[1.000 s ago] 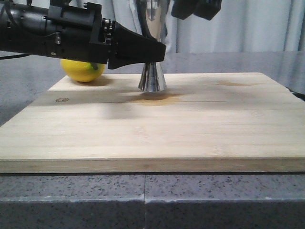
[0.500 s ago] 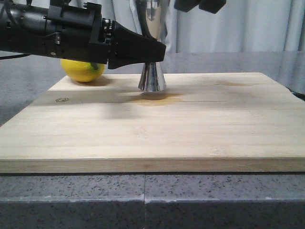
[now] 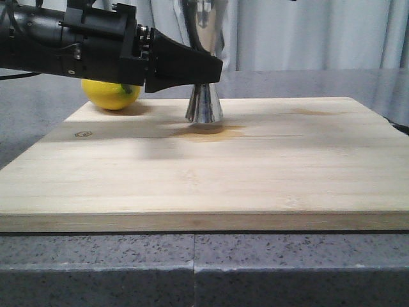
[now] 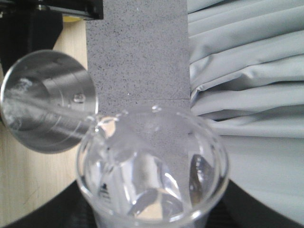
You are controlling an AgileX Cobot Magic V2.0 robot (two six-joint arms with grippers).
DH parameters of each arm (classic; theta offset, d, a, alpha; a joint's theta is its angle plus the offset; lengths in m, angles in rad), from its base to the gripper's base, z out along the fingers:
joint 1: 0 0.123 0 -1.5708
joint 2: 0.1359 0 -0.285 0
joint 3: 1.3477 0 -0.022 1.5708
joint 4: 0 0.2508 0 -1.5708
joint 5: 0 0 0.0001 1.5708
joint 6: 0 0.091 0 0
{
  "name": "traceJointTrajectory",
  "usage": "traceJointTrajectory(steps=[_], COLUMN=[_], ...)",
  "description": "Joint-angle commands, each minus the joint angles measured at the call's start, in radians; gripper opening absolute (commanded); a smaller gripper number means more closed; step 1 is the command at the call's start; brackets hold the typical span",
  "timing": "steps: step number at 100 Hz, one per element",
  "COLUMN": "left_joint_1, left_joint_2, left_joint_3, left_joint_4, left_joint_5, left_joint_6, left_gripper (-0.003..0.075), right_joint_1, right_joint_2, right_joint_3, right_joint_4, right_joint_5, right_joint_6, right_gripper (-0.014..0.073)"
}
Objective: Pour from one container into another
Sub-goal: 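Tilt the beaker with the right gripper, pouring liquid into the jigger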
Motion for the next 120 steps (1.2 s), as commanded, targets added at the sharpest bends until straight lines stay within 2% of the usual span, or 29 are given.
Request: traceJointTrajectory(steps=[1,120], left_joint_1=[-0.011,-0.011], left_joint_2=[-0.045,-0.045], left_joint_3=[-0.029,-0.029], left_joint_4=[-0.088,-0.088], left_joint_5=[0.107,0.107], left_joint_6=[-0.001,-0.001], left_gripper=[0.0060,0.0059], right_joint_1=[0.006,0.006], right_joint_2=[-0.040,-0.039], right_joint_3=[-0.036,-0.036], right_joint_4=[-0.055,-0.155], right_joint_5=[-0.061,-0.110], right_joint_6=[-0.010,-0.010], right_gripper=[0.0279,0.0279])
